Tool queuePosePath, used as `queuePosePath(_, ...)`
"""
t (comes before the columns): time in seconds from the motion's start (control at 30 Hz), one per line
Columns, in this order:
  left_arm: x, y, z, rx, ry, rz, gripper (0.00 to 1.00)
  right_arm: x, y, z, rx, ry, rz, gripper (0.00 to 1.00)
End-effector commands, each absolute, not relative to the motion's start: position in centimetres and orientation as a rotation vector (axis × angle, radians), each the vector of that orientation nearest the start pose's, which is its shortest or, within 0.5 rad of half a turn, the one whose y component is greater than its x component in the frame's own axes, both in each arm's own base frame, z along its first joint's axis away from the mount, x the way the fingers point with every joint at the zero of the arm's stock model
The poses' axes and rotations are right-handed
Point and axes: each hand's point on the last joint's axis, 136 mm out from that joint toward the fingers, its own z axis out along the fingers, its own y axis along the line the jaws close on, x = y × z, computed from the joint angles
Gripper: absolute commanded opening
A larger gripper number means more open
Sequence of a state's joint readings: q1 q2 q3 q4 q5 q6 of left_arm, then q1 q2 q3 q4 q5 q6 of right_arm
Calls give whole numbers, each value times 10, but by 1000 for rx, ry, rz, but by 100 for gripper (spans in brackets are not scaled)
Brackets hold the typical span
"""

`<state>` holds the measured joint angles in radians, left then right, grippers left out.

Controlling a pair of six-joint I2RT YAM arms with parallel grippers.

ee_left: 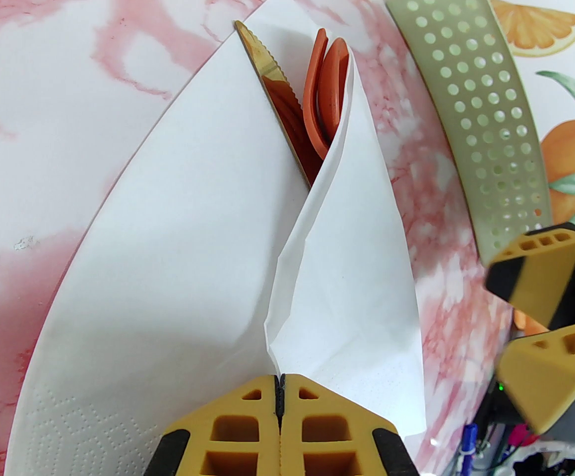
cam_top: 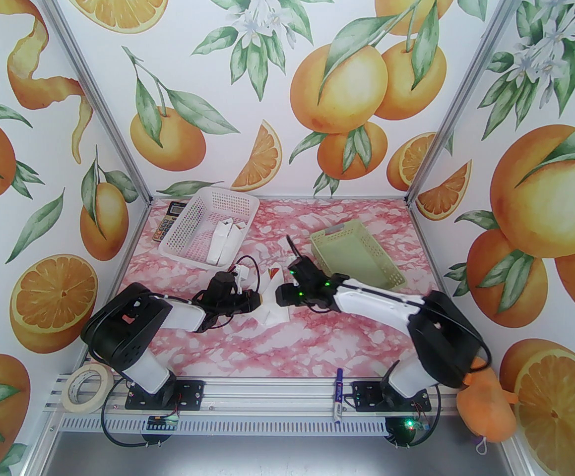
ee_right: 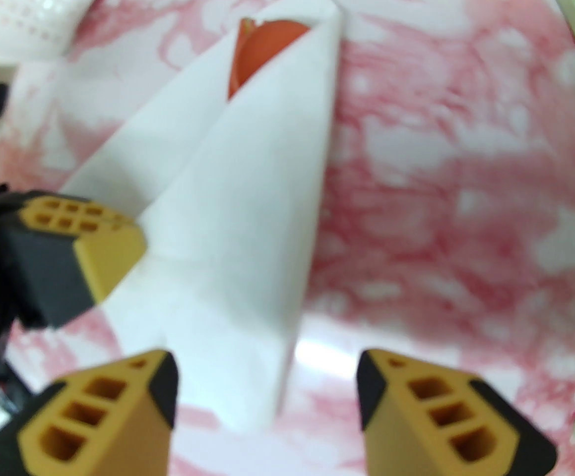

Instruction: Place the utensils on the paper napkin and roll it up

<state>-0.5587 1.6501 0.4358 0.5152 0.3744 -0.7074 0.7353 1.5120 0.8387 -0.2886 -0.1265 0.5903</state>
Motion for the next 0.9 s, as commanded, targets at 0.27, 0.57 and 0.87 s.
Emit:
queuePosePath(0.27,254,-221,-17,-38,2605,-920,0,255,302,76,-169,2553,1122,11)
queuePosePath(0.57,255,-221,-14,-40,2599,-914,0,248,288,54,-129,2630,1067,5)
queuePosePath(0.87,255,-221,-15,-41,2602,-910,0,226,278,45,-129,2658,1112,4)
